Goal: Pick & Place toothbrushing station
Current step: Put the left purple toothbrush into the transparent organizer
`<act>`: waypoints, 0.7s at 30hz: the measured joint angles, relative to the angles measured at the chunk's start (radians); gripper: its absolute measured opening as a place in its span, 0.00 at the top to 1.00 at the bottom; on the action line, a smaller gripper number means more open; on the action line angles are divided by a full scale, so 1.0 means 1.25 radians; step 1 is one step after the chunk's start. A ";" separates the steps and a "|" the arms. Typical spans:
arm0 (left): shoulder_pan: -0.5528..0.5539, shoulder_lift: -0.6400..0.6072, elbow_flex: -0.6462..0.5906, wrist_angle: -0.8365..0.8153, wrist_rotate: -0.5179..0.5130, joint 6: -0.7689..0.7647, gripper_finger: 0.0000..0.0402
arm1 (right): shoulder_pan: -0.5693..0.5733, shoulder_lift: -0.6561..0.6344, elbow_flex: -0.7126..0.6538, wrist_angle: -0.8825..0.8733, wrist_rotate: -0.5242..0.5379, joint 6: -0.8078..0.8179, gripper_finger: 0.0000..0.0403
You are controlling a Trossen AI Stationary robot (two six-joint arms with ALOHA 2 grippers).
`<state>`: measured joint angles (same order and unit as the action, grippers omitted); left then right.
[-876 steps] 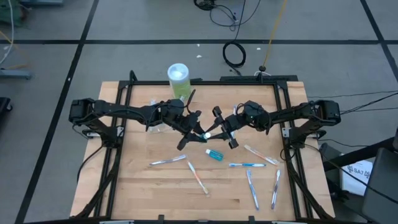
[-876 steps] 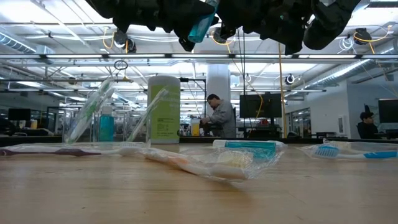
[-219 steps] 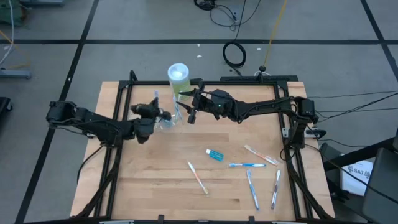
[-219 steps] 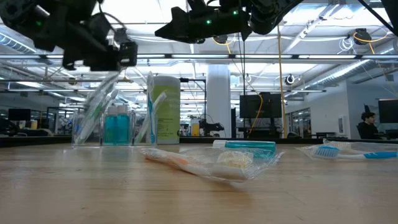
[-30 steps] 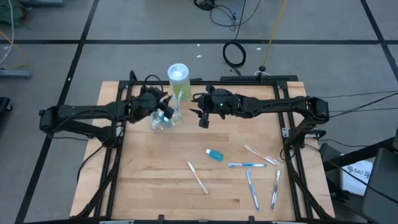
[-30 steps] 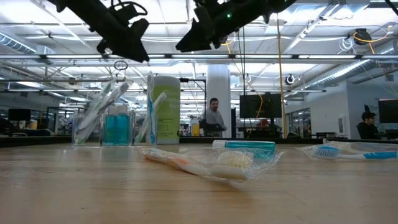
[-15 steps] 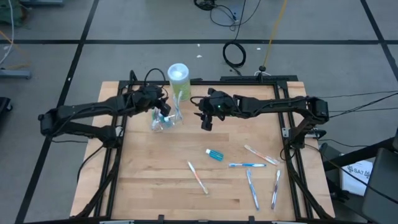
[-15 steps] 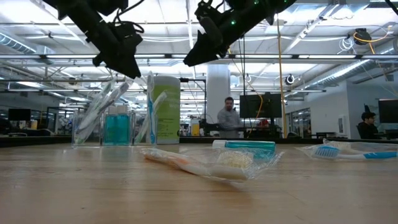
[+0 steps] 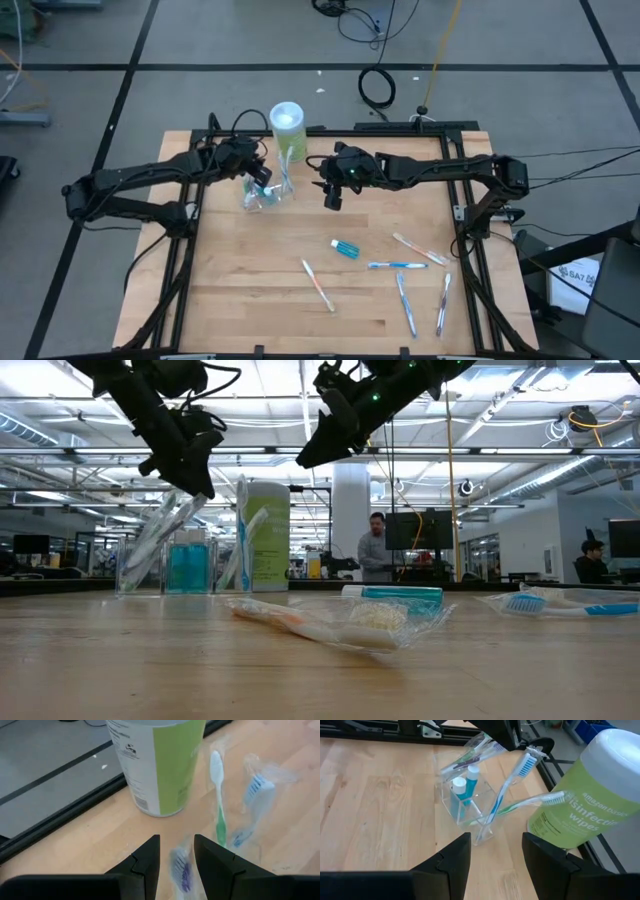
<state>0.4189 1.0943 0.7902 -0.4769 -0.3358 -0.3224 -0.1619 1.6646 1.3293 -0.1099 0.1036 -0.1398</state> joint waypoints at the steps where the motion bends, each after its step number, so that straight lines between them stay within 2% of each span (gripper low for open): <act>1: 0.001 0.000 0.000 0.001 -0.001 -0.001 0.68 | 0.000 0.000 0.000 0.000 0.000 0.000 0.58; 6: 0.001 0.000 0.000 0.008 -0.003 0.002 0.70 | 0.000 0.000 0.000 0.003 0.000 -0.001 0.58; 17: 0.000 0.000 0.000 0.009 -0.004 0.004 0.94 | 0.000 0.000 0.000 0.007 0.000 -0.002 0.58; 21: -0.002 0.000 0.000 0.009 -0.005 0.004 0.99 | 0.000 0.000 0.000 0.006 0.000 -0.002 0.58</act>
<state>0.4169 1.0940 0.7902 -0.4656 -0.3416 -0.3176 -0.1619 1.6646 1.3293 -0.1020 0.1036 -0.1425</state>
